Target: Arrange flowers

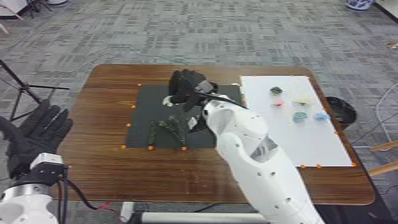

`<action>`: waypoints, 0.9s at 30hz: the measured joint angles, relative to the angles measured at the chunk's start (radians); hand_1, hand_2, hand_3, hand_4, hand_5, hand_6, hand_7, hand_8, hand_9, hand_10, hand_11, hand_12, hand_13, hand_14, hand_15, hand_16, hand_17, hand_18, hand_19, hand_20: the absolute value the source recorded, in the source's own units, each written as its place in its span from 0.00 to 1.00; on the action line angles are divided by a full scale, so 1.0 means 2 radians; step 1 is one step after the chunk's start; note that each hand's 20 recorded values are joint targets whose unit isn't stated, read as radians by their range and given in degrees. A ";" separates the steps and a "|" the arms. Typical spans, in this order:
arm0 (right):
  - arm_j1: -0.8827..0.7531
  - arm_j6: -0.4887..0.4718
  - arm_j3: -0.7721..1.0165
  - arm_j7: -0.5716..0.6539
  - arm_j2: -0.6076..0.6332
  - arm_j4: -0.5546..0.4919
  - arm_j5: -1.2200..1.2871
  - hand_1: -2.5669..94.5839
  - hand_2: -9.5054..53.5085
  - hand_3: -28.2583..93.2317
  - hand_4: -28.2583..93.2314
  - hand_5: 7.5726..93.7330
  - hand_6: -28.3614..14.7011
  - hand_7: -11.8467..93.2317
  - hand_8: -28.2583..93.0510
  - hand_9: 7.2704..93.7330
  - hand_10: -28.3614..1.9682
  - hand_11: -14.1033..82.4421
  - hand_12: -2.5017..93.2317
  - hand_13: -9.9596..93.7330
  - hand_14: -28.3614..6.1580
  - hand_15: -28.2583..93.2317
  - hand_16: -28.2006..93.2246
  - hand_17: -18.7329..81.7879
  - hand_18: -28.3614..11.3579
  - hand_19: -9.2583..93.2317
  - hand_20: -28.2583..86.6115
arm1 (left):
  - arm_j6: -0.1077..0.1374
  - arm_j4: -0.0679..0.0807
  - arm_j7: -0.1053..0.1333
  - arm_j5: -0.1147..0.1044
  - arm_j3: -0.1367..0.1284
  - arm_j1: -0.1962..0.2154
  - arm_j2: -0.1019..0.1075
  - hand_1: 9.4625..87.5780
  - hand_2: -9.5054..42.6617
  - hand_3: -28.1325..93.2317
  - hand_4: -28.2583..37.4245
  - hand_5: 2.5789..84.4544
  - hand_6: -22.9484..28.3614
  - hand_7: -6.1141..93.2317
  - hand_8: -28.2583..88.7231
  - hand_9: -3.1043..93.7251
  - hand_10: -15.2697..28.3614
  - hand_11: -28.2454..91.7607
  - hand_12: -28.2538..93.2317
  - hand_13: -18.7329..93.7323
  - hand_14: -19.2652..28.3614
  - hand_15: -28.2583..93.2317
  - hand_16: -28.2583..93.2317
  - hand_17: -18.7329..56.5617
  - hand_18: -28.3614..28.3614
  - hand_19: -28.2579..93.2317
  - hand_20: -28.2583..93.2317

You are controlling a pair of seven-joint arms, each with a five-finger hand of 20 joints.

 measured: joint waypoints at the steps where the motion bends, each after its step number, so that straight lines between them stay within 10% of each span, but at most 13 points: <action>1: 0.001 0.000 -0.002 -0.014 -0.007 0.007 -0.011 0.62 0.03 0.79 0.00 0.77 0.66 0.39 0.24 0.87 0.66 0.22 0.36 0.82 0.65 0.77 0.50 0.57 0.23 0.86 0.56 | 0.000 0.000 0.002 -0.004 0.000 0.000 0.000 0.44 0.68 0.11 0.28 0.46 0.64 0.15 0.18 0.41 0.70 0.36 0.31 0.42 0.74 0.38 0.22 0.19 0.78 0.49 0.32; 11: 0.009 -0.001 0.007 -0.081 -0.083 0.116 -0.087 0.61 0.03 0.79 0.00 0.77 0.67 0.39 0.23 0.87 0.67 0.22 0.36 0.82 0.66 0.77 0.50 0.57 0.23 0.85 0.56 | -0.004 0.014 0.018 -0.020 0.002 -0.034 0.002 0.44 0.63 0.23 0.19 0.47 0.61 0.15 0.16 0.39 0.66 0.35 0.29 0.37 0.61 0.32 0.20 0.20 0.74 0.49 0.31; 27: -0.009 -0.031 -0.014 -0.045 -0.140 0.116 -0.098 0.61 0.03 0.79 0.00 0.75 0.66 0.38 0.21 0.85 0.67 0.21 0.35 0.81 0.66 0.77 0.50 0.57 0.23 0.85 0.56 | -0.010 0.015 0.024 -0.027 0.011 -0.053 0.020 0.43 0.62 0.26 0.16 0.47 0.62 0.16 0.17 0.40 0.67 0.36 0.29 0.40 0.68 0.36 0.21 0.19 0.75 0.50 0.31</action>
